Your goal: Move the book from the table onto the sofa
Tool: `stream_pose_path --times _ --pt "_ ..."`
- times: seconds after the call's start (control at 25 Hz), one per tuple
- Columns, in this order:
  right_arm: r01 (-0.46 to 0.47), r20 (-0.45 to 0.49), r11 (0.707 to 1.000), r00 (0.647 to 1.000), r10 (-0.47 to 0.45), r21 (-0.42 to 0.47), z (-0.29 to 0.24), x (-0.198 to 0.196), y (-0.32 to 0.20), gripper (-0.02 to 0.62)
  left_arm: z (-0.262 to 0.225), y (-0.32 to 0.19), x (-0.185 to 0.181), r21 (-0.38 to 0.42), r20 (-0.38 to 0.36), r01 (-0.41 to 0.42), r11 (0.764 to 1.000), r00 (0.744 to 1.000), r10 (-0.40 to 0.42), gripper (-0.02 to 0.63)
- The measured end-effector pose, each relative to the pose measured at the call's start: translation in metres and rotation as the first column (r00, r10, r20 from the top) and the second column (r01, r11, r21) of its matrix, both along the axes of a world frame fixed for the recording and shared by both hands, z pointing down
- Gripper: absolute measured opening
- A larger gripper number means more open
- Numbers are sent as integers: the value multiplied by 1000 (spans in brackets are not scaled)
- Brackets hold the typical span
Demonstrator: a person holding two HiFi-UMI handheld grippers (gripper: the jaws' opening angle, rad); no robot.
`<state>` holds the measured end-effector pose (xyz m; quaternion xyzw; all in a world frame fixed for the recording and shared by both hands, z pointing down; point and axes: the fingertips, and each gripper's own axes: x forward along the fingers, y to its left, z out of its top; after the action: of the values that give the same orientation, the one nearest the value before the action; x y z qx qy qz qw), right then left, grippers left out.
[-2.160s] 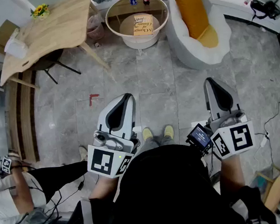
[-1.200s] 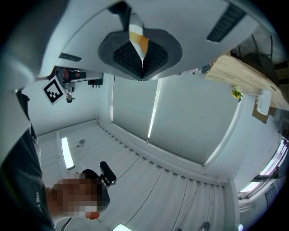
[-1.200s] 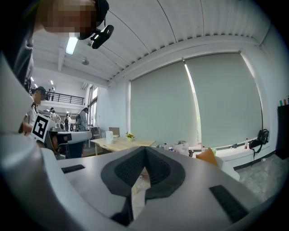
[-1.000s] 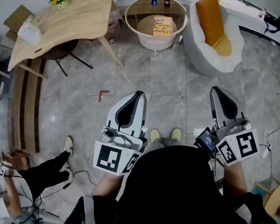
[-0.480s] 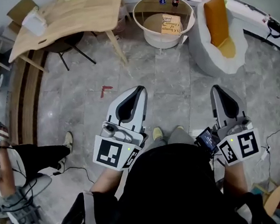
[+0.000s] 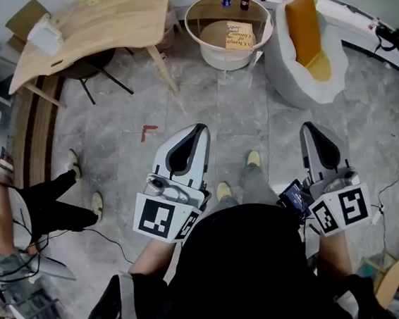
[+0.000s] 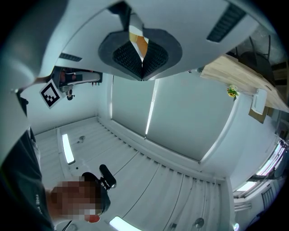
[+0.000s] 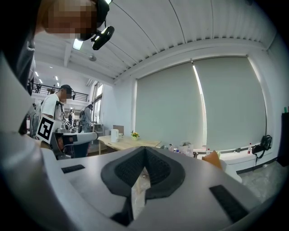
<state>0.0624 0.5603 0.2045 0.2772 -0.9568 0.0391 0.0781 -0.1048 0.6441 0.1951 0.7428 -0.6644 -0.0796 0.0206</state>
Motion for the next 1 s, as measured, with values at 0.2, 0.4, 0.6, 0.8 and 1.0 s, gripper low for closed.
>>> stream_pose_path --times 0.2,0.4,0.6,0.8,1.0 --pt "15 -3 1000 1000 -15 -9 1 -8 -6 9 1 -7 -5 -9 -9 8 1000 1000 -8 14" --pt "22 -3 999 1000 -22 -29 8 -10 -22 9 7 -23 -6 -30 -7 15 999 1000 -15 14" --pt "18 3 999 1000 -18 -37 15 -5 -51 9 12 -47 -1 -46 0 16 999 1000 -16 14" --pt "1 19 999 1000 0 -42 15 0 -90 9 16 -80 5 -69 18 5 998 1000 -3 14" --pt "4 25 999 1000 -3 -38 18 7 -131 9 14 -123 15 -72 33 1 997 999 1 14"
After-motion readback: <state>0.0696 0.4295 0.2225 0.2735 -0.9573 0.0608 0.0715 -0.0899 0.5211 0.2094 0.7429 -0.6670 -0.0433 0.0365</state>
